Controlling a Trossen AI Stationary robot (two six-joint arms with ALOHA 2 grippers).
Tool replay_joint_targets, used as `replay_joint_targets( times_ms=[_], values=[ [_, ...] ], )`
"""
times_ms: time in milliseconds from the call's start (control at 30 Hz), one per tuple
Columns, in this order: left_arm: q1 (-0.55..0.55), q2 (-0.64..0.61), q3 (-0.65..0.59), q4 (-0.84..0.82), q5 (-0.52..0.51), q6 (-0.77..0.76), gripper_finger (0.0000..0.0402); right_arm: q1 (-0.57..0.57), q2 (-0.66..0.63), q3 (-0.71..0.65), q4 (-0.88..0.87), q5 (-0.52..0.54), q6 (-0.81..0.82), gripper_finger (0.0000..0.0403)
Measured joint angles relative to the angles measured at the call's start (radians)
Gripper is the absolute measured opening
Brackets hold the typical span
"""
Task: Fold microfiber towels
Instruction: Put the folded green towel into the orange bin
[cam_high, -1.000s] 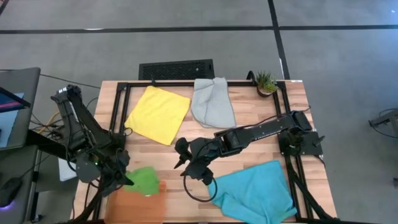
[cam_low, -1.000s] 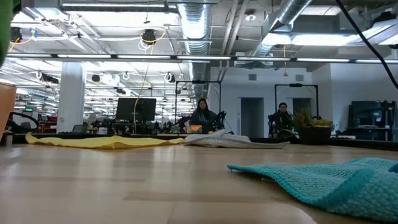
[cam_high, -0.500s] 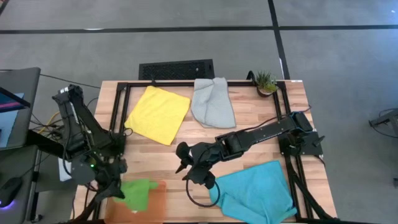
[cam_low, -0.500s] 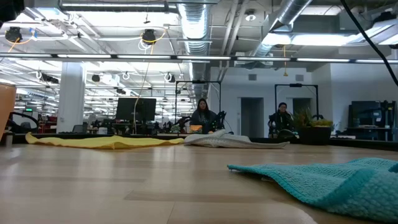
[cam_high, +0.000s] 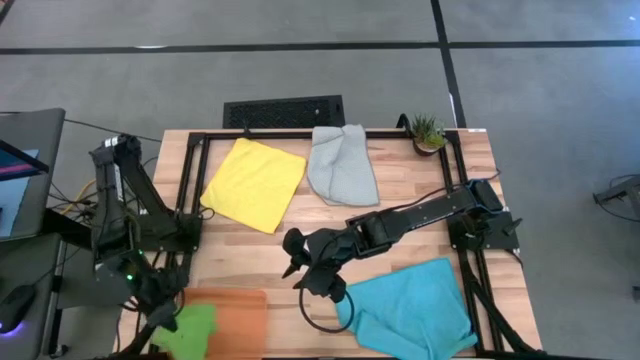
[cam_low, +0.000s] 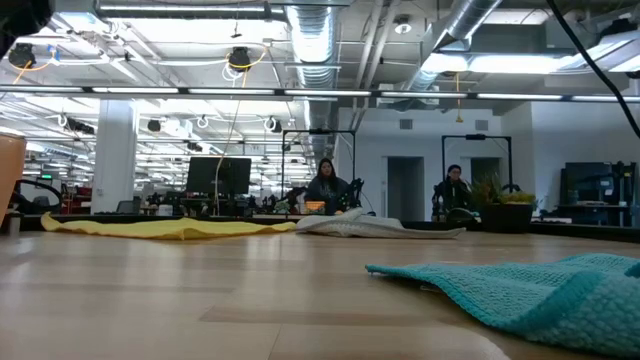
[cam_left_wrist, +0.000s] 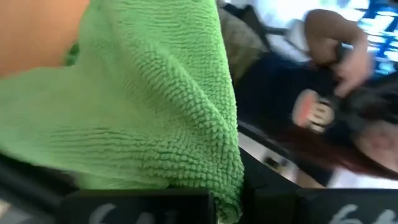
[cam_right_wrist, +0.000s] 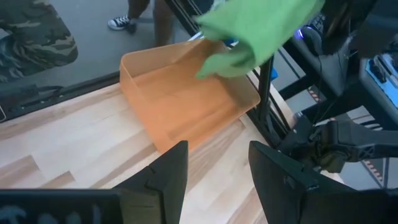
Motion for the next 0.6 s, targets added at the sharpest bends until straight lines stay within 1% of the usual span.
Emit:
replay_joint_targets(
  times_ms=[167,367,600],
  values=[
    [0.012,0.011,0.0,-0.11,0.07,0.022,0.0,0.0,0.0,0.0,-0.002,0.0,0.0,0.0193],
    [0.015,0.038,-0.004,-0.18,0.058,0.114,0.0,0.0,0.0,0.0,-0.003,0.0,0.0,0.0193],
    [0.018,0.091,-0.004,-0.302,0.084,0.14,0.0,0.0,0.0,0.0,-0.003,0.0,0.0,0.0193]
  ],
)
